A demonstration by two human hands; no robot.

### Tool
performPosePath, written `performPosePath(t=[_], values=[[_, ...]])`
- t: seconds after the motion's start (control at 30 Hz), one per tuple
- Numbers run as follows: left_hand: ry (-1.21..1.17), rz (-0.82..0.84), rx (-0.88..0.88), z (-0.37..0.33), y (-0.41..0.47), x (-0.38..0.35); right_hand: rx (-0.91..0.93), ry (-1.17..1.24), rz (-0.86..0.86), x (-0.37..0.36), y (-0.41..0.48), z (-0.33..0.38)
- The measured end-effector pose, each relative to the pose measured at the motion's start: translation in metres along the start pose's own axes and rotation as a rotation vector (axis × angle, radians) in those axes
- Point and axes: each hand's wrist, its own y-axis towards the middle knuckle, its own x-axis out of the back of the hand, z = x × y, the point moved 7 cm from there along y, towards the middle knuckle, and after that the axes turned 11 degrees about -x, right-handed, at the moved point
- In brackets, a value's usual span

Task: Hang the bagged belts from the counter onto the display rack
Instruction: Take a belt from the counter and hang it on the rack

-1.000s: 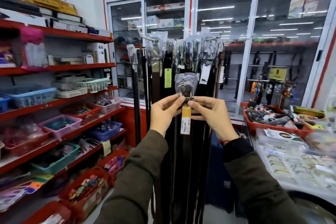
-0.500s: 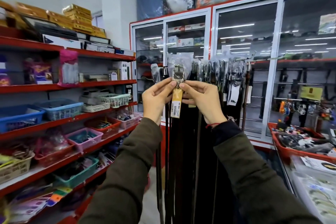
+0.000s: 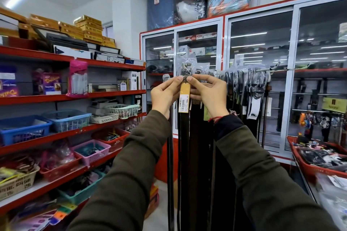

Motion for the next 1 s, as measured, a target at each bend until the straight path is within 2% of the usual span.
performPosePath(t=[0.17, 0.47, 0.6, 0.7, 0.8, 0.9, 1.0], values=[[-0.016, -0.028, 0.047, 0.013, -0.005, -0.002, -0.023, -0.004, -0.013, 0.009, 0.002, -0.011], [0.088, -0.106, 0.021, 0.037, 0.006, -0.009, 0.019, -0.185, -0.083, 0.020, 0.022, -0.026], [0.379, -0.089, -0.180, 0.034, -0.006, -0.013, 0.178, -0.500, -0.168, 0.028, 0.011, -0.023], [0.704, -0.005, -0.400, 0.028, -0.033, -0.023, 0.350, -0.680, -0.188, 0.037, -0.012, -0.023], [1.013, 0.115, -0.540, 0.036, -0.063, -0.030, 0.512, -0.947, -0.253, 0.057, -0.035, -0.036], [1.215, 0.238, -0.626, 0.052, -0.095, -0.037, 0.544, -1.134, -0.325, 0.081, -0.056, -0.051], [1.291, 0.320, -0.615, 0.074, -0.128, -0.040, 0.505, -1.254, -0.363, 0.106, -0.082, -0.065]])
